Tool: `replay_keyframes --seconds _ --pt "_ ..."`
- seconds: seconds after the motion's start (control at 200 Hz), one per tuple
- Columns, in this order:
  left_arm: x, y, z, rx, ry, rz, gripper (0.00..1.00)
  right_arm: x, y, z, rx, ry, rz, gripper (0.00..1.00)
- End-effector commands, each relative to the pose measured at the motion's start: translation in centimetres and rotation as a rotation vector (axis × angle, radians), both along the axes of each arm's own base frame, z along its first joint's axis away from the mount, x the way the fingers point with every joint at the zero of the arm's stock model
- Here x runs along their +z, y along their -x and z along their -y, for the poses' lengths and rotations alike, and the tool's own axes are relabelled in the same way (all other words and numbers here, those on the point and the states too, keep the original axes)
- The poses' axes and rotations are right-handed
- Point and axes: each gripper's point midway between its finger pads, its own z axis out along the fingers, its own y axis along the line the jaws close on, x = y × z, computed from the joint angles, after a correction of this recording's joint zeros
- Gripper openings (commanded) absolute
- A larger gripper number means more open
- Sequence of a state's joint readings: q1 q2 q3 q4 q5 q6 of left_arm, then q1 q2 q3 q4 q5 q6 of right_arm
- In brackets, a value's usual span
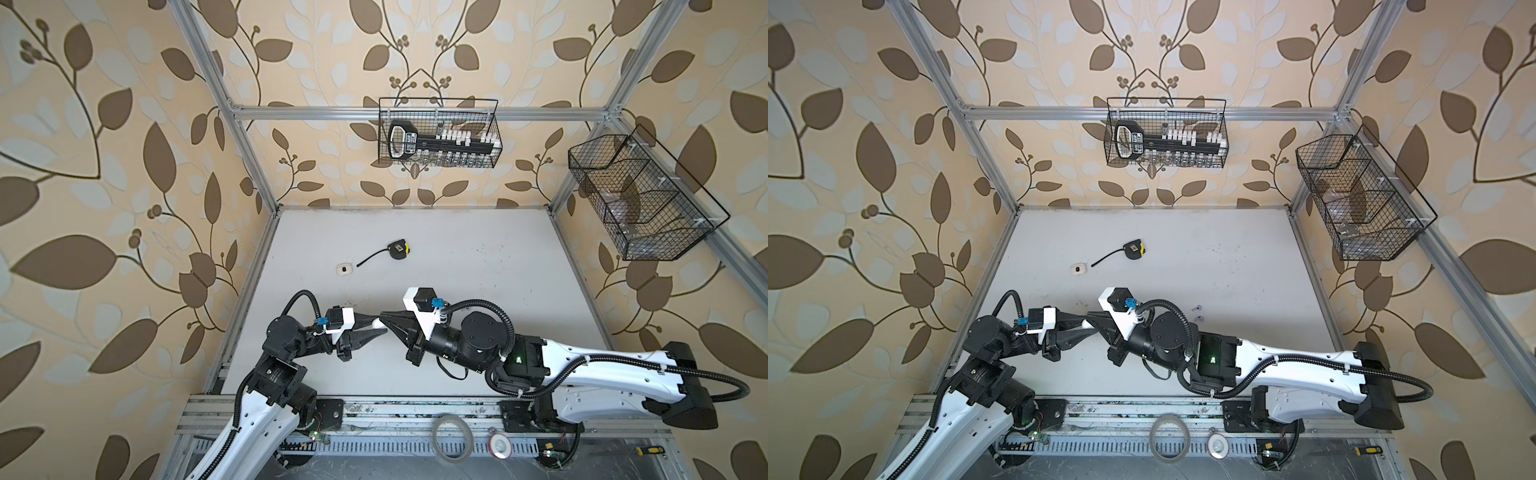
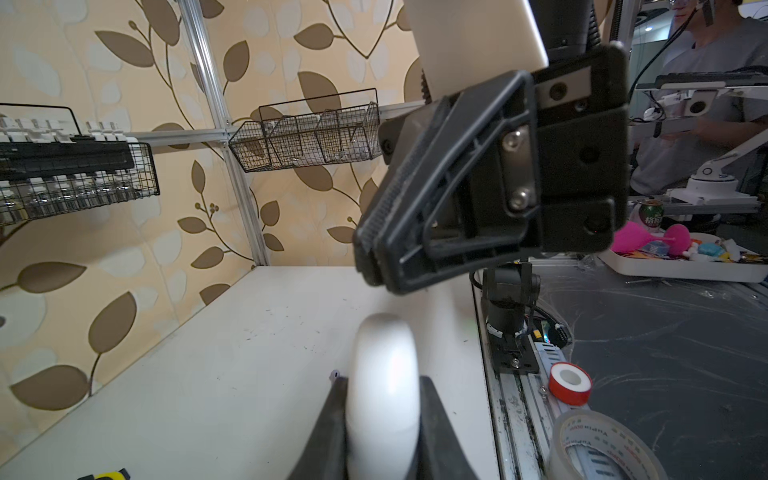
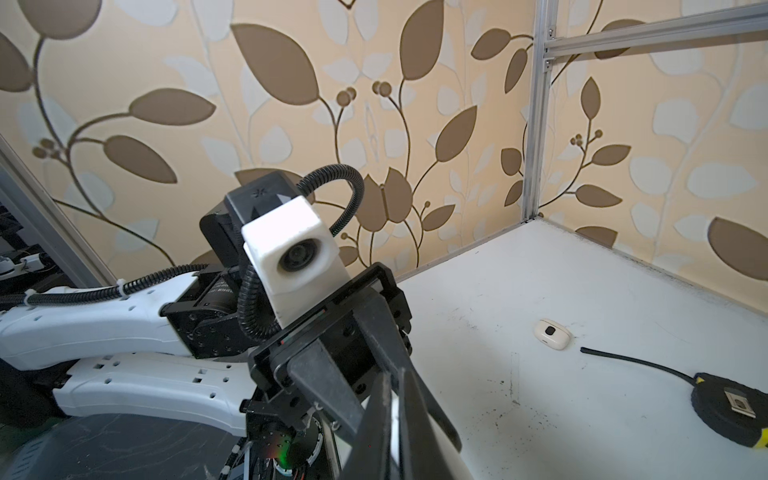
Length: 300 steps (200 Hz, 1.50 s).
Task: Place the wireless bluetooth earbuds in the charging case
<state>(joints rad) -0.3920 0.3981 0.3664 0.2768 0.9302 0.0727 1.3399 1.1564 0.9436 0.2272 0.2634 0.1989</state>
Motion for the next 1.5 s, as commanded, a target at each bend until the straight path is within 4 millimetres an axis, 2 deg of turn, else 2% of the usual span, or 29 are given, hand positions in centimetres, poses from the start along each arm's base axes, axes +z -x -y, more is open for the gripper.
replay_keyframes --seconds 0.0,0.055,0.115,0.175,0.23,0.305,0.38,0.47,0.55,0.68,0.775,0.8,0.93,1.05,1.23,1.435,1.495 --pt "1.0 -2.4 -0.7 0.13 0.032 -0.036 0.0 1.2 -0.9 1.6 -0.083 -0.02 -0.006 0.1" --pt "0.8 -4.9 -1.3 0.244 0.048 -0.126 0.0 1.5 -1.9 3.2 -0.161 -0.013 -0.026 0.16" --pt "0.3 -7.7 -1.9 0.357 0.056 -0.249 0.0 1.6 -3.3 5.2 -0.249 -0.006 -0.06 0.18" --pt "0.2 -10.0 -1.9 0.417 0.048 -0.354 0.0 1.0 -4.9 7.4 -0.321 0.005 -0.11 0.18" --pt "-0.7 -12.2 -1.8 0.468 0.026 -0.445 0.0 0.0 -6.5 9.5 -0.377 0.018 -0.164 0.18" --pt "-2.3 -15.6 -2.6 0.606 0.024 -0.56 0.0 -1.9 -8.6 12.8 -0.467 0.055 -0.228 0.18" --pt "-4.1 -18.8 -4.9 0.828 0.023 -0.692 0.0 -3.6 -10.1 16.4 -0.549 0.076 -0.272 0.2" --pt "-6.3 -21.0 -6.3 0.968 -0.031 -0.795 0.0 -6.5 -11.7 20.4 -0.653 0.126 -0.348 0.25" --pt "-8.3 -22.5 -6.3 0.993 -0.048 -0.867 0.0 -10.1 -12.6 22.2 -0.673 0.179 -0.448 0.3" --pt "-11.9 -24.6 -5.2 0.945 -0.085 -0.999 0.0 -15.4 -13.0 23.3 -0.663 0.262 -0.574 0.35" --pt "-14.1 -26.1 -5.0 0.947 -0.095 -1.065 0.0 -17.6 -13.7 23.3 -0.663 0.335 -0.608 0.39" --pt "-15.6 -26.5 -4.9 0.945 -0.109 -1.104 0.0 -18.0 -13.8 23.1 -0.659 0.349 -0.617 0.39" --pt "-18.5 -27.9 -4.7 0.916 -0.084 -1.206 0.0 -20.8 -13.9 22.5 -0.631 0.41 -0.668 0.44" --pt "-20.4 -28.5 -4.8 0.925 -0.078 -1.252 0.0 -21.7 -14.1 22.8 -0.649 0.444 -0.675 0.51" --pt "-23.3 -29.8 -4.7 0.919 -0.028 -1.336 0.0 -22.7 -13.9 21.7 -0.616 0.456 -0.696 0.59" --pt "-24.9 -30.2 -5.3 0.96 -0.001 -1.359 0.0 -23.8 -13.5 21.9 -0.651 0.497 -0.696 0.69" --pt "-25.3 -30.3 -5.6 0.975 -0.003 -1.36 0.07 -24.3 -13.3 21.8 -0.65 0.508 -0.698 0.71"
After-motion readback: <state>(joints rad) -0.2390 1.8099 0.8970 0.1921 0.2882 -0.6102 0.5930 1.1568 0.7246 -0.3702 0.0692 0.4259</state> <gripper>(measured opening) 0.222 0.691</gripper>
